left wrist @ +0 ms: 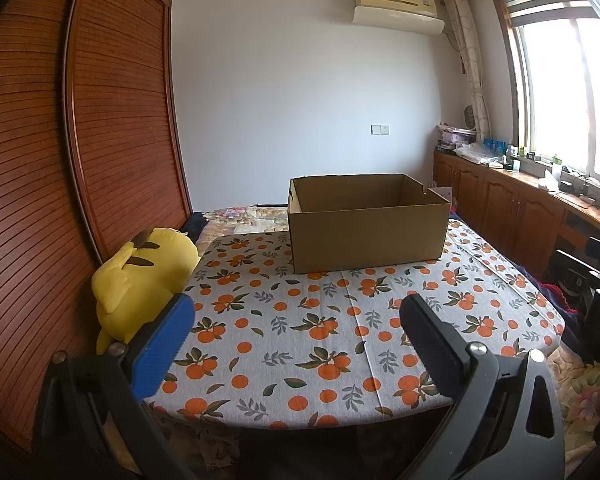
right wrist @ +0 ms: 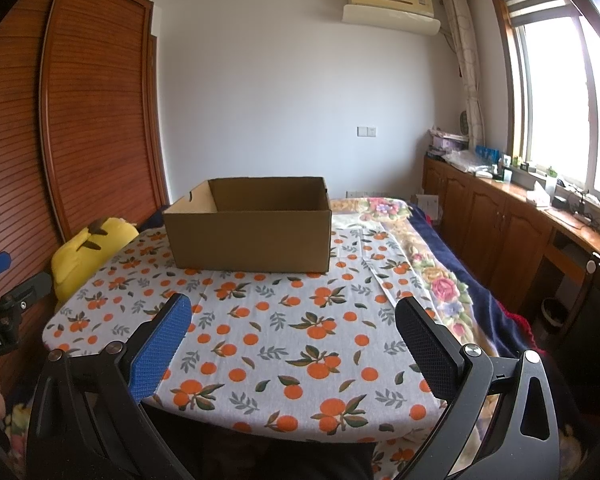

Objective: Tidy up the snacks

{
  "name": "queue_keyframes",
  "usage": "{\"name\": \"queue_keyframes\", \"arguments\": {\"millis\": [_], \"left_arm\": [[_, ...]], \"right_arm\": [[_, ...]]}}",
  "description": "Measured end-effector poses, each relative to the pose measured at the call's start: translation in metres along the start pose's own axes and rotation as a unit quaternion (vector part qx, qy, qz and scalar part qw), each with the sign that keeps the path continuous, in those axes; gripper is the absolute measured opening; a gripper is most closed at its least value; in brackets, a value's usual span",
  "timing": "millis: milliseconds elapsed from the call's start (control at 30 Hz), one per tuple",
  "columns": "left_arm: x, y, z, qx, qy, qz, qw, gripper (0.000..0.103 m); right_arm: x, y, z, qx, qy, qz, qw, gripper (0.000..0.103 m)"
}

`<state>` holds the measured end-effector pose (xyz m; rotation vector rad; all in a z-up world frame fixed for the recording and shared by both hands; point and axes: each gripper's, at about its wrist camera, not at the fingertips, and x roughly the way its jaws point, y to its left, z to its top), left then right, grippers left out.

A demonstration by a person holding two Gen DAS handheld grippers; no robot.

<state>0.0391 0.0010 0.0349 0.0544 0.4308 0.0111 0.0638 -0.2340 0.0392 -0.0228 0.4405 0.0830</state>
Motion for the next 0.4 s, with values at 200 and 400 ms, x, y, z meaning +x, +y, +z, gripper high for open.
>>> {"name": "queue_keyframes", "arguments": {"millis": [200,400], "left_arm": [[-0.0001,-0.0002,0.0,-0.001,0.001,0.0,1.0,0.103],[0.0002,0.0001,0.0005,-0.001,0.0,0.0,1.0,0.103]], "right_arm": [[0.0006,0.0002,0.0003,0.0,0.0,0.0,1.0,0.103],[0.0003,-0.0001,0.0003,0.0,-0.001,0.0,1.0,0.103]]}}
